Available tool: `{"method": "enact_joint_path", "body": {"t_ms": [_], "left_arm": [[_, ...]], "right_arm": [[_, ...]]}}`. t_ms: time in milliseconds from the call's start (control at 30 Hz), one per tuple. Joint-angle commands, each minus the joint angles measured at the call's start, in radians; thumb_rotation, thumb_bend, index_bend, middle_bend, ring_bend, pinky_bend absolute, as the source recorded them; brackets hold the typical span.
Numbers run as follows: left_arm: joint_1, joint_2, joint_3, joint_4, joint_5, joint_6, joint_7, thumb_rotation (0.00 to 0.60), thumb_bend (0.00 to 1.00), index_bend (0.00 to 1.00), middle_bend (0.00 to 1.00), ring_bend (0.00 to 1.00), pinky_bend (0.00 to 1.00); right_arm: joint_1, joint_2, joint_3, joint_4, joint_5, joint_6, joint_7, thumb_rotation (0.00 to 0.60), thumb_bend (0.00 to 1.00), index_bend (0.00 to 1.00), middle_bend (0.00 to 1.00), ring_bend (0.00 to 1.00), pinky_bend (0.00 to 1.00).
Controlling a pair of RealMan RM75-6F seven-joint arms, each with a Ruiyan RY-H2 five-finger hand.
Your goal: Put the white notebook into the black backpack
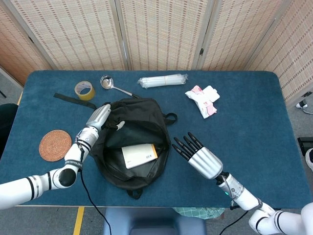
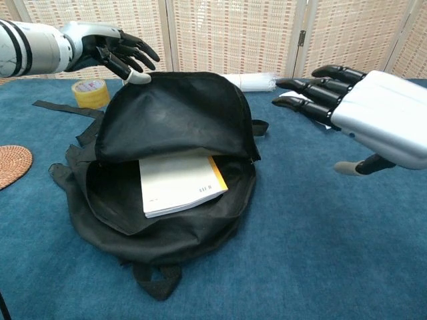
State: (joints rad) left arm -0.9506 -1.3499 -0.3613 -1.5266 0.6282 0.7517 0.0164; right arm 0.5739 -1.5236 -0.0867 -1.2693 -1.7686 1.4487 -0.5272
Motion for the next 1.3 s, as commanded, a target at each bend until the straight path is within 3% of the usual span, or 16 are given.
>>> {"method": "enact_joint_path", "body": {"t_ms": [33,367,667,900,1067,1100,1300], "left_arm": [[0.040,0.034,-0.011,-0.030,0.047,0.003,-0.056,0.600,0.38,0.25,0.23,0.18,0.00],[0.139,0.092,-0.014,-0.058,0.221,0.044,-0.177,0.600,0.36,0.27,0.23,0.18,0.00],[0.252,0.084,0.062,0.002,0.387,0.252,-0.149,0.600,0.55,0.34,0.24,0.22,0.00],[0.376,0.108,0.150,0.010,0.542,0.431,-0.127,0.600,0.55,0.36,0.24,0.22,0.00],[0.436,0.113,0.183,0.003,0.598,0.512,-0.127,0.600,0.52,0.35,0.24,0.22,0.00],[0.476,0.117,0.210,0.000,0.631,0.571,-0.112,0.600,0.51,0.34,0.24,0.22,0.00],[0.586,0.118,0.274,-0.025,0.718,0.709,-0.091,0.600,0.48,0.31,0.24,0.20,0.00]], "right_arm": [[-0.024,0.026,0.008,-0.015,0.004,0.023,0.021,0.600,0.06,0.00,0.05,0.18,0.11],[-0.091,0.082,0.036,-0.021,0.024,0.072,0.087,0.600,0.06,0.00,0.08,0.20,0.16],[-0.146,0.192,0.045,-0.093,0.096,0.059,0.290,0.600,0.05,0.08,0.15,0.31,0.37],[-0.211,0.282,0.046,-0.132,0.172,0.049,0.421,0.600,0.06,0.10,0.17,0.31,0.33],[-0.242,0.316,0.050,-0.150,0.204,0.047,0.475,0.600,0.07,0.09,0.12,0.24,0.22],[-0.268,0.335,0.051,-0.165,0.236,0.052,0.510,0.600,0.08,0.07,0.10,0.21,0.19],[-0.331,0.388,0.055,-0.207,0.276,0.070,0.566,0.600,0.10,0.04,0.06,0.17,0.13]]}}
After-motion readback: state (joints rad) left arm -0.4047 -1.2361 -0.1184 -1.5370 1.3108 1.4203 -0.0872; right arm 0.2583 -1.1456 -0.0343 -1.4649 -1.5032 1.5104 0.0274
